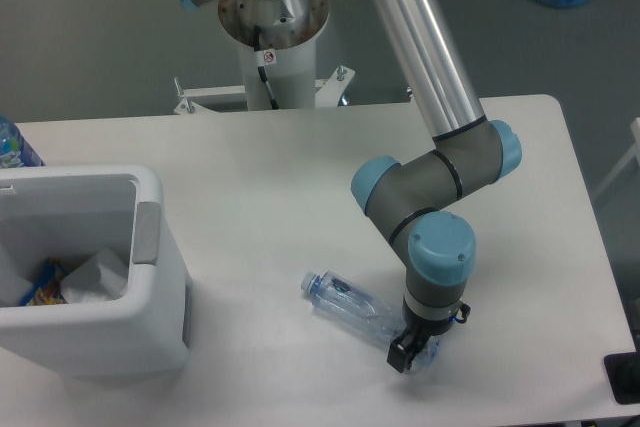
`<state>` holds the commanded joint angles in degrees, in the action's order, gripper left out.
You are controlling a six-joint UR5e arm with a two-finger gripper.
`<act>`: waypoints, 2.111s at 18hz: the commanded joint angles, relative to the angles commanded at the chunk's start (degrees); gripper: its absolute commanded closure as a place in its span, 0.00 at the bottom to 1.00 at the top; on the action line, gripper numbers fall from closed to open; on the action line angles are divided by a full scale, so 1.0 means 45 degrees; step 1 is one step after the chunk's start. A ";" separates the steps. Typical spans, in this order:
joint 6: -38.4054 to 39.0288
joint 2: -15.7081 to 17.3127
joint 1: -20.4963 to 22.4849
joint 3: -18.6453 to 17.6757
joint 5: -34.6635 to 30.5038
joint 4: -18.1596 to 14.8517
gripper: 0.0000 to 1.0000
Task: Place the trash in the trash can
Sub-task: 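Close the gripper around the bottle's base end, then lift the water bottle and carry it toward the trash bin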
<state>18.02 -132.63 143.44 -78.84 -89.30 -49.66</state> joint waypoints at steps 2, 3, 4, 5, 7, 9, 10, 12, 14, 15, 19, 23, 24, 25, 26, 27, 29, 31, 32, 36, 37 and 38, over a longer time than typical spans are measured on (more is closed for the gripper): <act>-0.0020 0.0019 -0.0001 -0.0019 0.0000 0.0000 0.24; -0.0020 0.0039 -0.0001 -0.0039 0.0000 0.0000 0.26; -0.0020 0.0039 -0.0020 -0.0039 0.0000 0.0000 0.27; -0.0020 0.0039 -0.0040 -0.0039 0.0000 0.0000 0.29; -0.0020 0.0058 -0.0079 -0.0058 0.0000 0.0000 0.30; -0.0020 0.0059 -0.0079 -0.0078 0.0000 0.0000 0.33; -0.0020 0.0059 -0.0079 -0.0078 0.0000 0.0000 0.33; -0.0039 0.0078 -0.0079 -0.0097 0.0000 0.0000 0.34; -0.0039 0.0078 -0.0079 -0.0117 0.0000 0.0000 0.38; -0.0039 0.0078 -0.0079 -0.0137 0.0000 0.0000 0.38; -0.0039 0.0098 -0.0079 -0.0156 0.0000 0.0000 0.40; -0.0059 0.0117 -0.0098 -0.0176 0.0000 0.0000 0.40; -0.0078 0.0117 -0.0098 -0.0176 -0.0020 -0.0019 0.41; -0.0097 0.0195 -0.0118 -0.0214 -0.0020 -0.0020 0.41; -0.0136 0.0311 -0.0118 -0.0292 -0.0020 0.0000 0.41; -0.0156 0.0467 -0.0118 -0.0332 -0.0020 -0.0019 0.41; -0.0176 0.0818 -0.0098 -0.0391 -0.0020 -0.0020 0.41; -0.0331 0.1267 -0.0098 -0.0294 0.0000 0.0000 0.41; -0.0467 0.1560 -0.0098 -0.0235 0.0000 0.0000 0.41; -0.0586 0.2810 0.0504 0.0407 0.0194 0.0000 0.41; -0.0528 0.2890 0.0584 0.0797 0.0524 0.0000 0.41; -0.0489 0.2949 0.0682 0.1187 0.0991 0.0000 0.41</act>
<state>15.82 -119.36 146.51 -73.49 -84.84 -49.66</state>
